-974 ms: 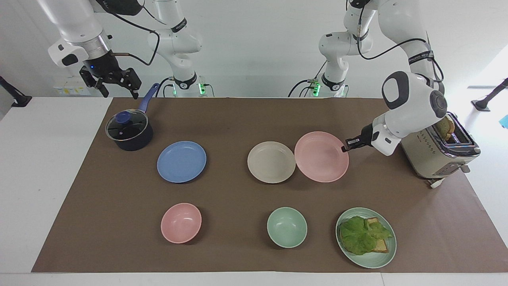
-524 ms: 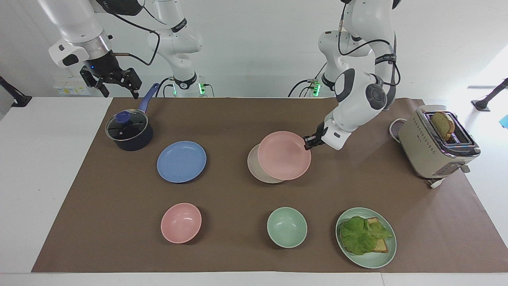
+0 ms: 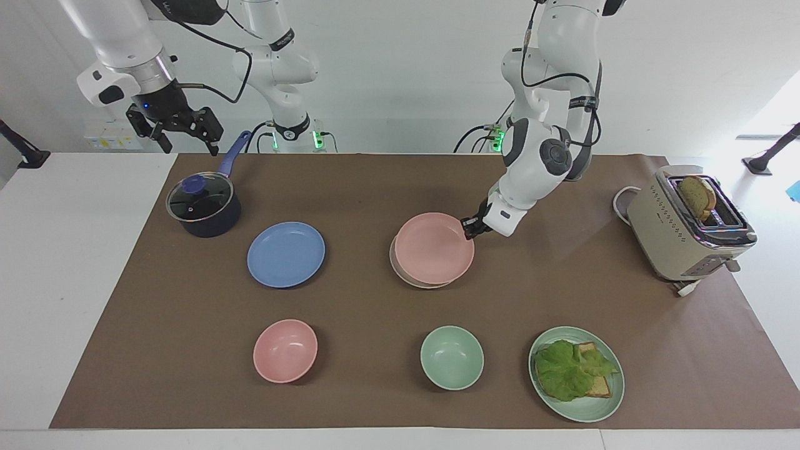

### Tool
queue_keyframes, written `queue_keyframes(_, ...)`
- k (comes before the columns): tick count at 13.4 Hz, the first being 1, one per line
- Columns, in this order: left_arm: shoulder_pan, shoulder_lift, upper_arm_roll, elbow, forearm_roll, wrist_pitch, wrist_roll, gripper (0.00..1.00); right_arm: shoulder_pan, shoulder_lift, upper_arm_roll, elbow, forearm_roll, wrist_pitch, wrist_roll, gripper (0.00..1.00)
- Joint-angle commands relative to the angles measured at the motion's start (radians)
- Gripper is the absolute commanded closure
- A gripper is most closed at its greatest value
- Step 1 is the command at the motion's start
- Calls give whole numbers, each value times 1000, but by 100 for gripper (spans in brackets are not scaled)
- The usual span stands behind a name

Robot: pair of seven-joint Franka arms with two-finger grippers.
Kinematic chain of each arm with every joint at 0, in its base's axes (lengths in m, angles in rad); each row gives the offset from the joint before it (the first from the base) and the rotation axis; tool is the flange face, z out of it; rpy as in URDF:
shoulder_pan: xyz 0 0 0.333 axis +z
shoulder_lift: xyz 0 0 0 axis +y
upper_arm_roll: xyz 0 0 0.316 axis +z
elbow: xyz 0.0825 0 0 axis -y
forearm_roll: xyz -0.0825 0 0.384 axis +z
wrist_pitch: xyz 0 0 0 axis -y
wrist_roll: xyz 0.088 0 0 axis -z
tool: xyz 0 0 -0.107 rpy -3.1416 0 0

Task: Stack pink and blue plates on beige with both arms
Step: 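Open the left gripper and withdraw it while the right gripper reaches the blue plate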

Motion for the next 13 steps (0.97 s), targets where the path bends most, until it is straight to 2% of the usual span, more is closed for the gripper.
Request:
queue_keyframes(1,-17,-28,15,-28,-16,28,6,33,-13,-25,7,-28,-12,11,-26,0)
queue_keyframes(2,-19,-28,15,-28,-16,28,-2,0,-13,-25,7,-28,-12,11,-26,0)
queue_keyframes(6,-17,-27,15,-20,-14,20,0,0,-15,-25,7,-28,-12,11,-26,0)
queue_keyframes(9,22,-24,29,-13,8,-30,7,0,-15,-25,7,-28,-12,11,-28,0)
queue_keyframes(11,105,-19,26,9,155,-74,15,0,-15,-22,7,-31,-1,28,-26,0)
queue_keyframes(13,186,-12,27,15,251,-78,33,0,-12,-21,9,-75,2,88,-28,0)
